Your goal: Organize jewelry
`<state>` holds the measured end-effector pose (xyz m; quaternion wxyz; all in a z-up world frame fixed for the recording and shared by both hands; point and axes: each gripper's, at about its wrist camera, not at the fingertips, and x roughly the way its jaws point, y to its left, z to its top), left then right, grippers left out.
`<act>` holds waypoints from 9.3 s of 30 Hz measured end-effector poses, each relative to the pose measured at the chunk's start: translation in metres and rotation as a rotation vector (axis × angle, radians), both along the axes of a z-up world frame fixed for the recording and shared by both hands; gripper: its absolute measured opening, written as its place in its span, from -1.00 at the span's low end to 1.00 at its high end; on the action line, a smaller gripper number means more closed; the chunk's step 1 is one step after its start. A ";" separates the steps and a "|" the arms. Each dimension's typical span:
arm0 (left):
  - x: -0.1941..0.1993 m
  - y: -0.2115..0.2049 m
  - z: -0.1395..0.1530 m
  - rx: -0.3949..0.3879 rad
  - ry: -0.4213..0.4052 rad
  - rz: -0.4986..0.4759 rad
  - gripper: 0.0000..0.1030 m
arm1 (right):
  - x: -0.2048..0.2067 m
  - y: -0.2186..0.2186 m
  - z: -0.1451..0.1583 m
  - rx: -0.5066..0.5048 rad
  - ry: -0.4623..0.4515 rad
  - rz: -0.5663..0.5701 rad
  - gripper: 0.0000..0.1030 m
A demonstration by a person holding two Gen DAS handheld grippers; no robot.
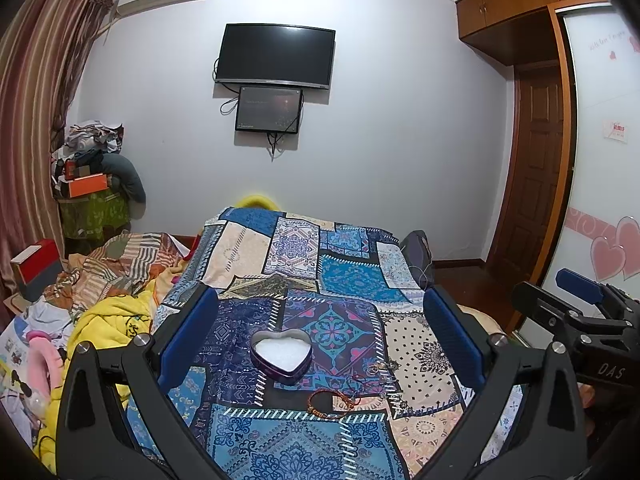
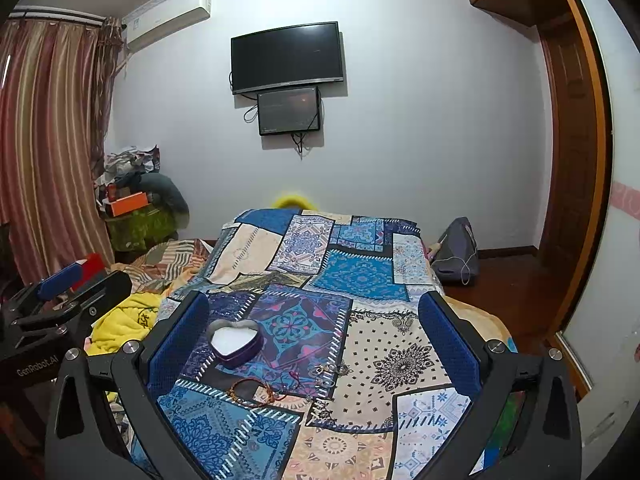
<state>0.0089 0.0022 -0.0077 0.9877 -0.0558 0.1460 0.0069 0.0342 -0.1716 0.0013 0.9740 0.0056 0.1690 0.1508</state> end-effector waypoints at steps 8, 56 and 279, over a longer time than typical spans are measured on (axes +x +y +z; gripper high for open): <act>-0.002 0.002 -0.001 -0.002 -0.001 0.000 1.00 | 0.000 0.000 0.001 0.000 0.002 0.000 1.00; 0.000 0.000 -0.004 -0.006 0.014 -0.006 1.00 | 0.008 -0.003 -0.006 -0.002 0.028 -0.001 1.00; 0.152 0.124 -0.136 0.037 0.471 0.000 0.04 | 0.169 0.156 -0.125 -0.155 0.565 0.420 -0.58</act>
